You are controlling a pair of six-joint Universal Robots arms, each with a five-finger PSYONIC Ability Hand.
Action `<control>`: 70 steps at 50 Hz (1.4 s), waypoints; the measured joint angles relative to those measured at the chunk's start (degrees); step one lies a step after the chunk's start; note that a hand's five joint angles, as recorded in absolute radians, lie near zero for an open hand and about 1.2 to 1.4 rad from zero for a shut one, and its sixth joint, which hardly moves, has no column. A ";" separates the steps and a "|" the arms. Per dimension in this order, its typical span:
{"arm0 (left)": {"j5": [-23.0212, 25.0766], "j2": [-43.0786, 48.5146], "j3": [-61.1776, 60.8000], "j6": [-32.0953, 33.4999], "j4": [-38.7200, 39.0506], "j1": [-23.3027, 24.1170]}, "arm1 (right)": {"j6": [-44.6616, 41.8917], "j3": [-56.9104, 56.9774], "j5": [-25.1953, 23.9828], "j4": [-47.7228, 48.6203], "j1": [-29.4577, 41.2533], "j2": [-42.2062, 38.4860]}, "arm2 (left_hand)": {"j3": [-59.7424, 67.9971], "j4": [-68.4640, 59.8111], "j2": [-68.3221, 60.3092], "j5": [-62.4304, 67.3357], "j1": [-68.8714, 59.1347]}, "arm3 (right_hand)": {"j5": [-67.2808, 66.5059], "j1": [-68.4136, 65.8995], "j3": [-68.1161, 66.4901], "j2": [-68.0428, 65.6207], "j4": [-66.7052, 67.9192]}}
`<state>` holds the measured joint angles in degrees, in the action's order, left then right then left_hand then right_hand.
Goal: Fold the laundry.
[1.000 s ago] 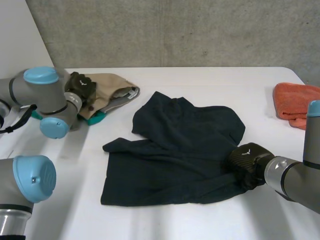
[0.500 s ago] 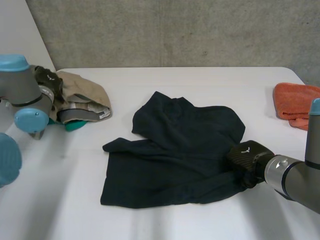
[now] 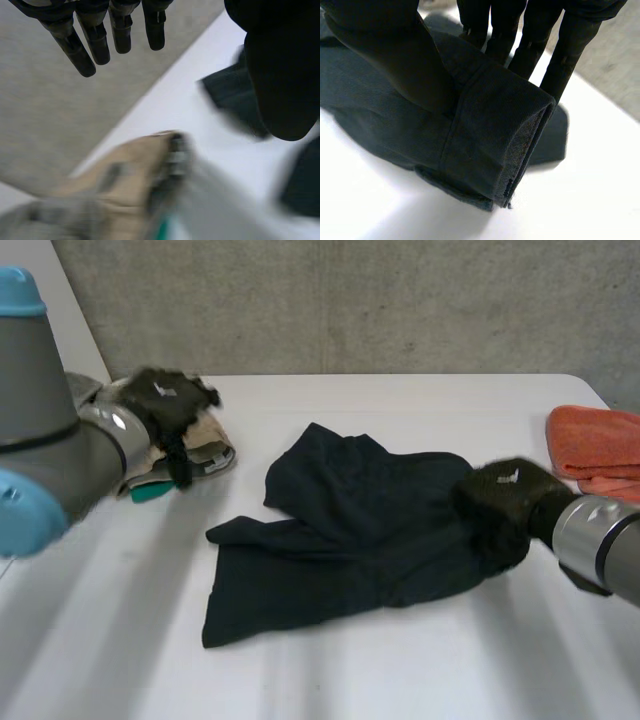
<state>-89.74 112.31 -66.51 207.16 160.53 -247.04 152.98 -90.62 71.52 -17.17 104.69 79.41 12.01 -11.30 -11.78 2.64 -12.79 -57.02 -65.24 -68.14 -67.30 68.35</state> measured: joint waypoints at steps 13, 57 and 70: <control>-3.05 -8.51 -22.86 -11.31 1.60 12.92 | 13.37 9.53 2.33 -0.21 2.16 2.53 | 0.00 0.00 0.00 0.00 0.17 | 0.00 0.00 0.00 0.00 0.00; -6.73 -25.27 9.77 -1.86 -0.65 4.08 | 1.34 35.91 -1.77 -1.49 -5.65 2.01 | 56.08 -57.13 -56.81 54.73 -54.32 | -0.53 0.00 0.00 0.00 0.02; -4.90 4.74 29.35 -3.18 2.27 4.14 | -0.84 41.42 5.01 12.61 3.00 -15.35 | 55.58 -56.71 -56.22 54.43 -54.02 | -0.55 0.00 0.00 0.00 0.03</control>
<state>-94.64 117.05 -37.15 203.98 162.80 -242.90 152.14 -49.20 76.54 -4.56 107.69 64.06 67.59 -68.01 -68.01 57.07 -66.81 -57.57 -65.24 -68.14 -67.30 68.38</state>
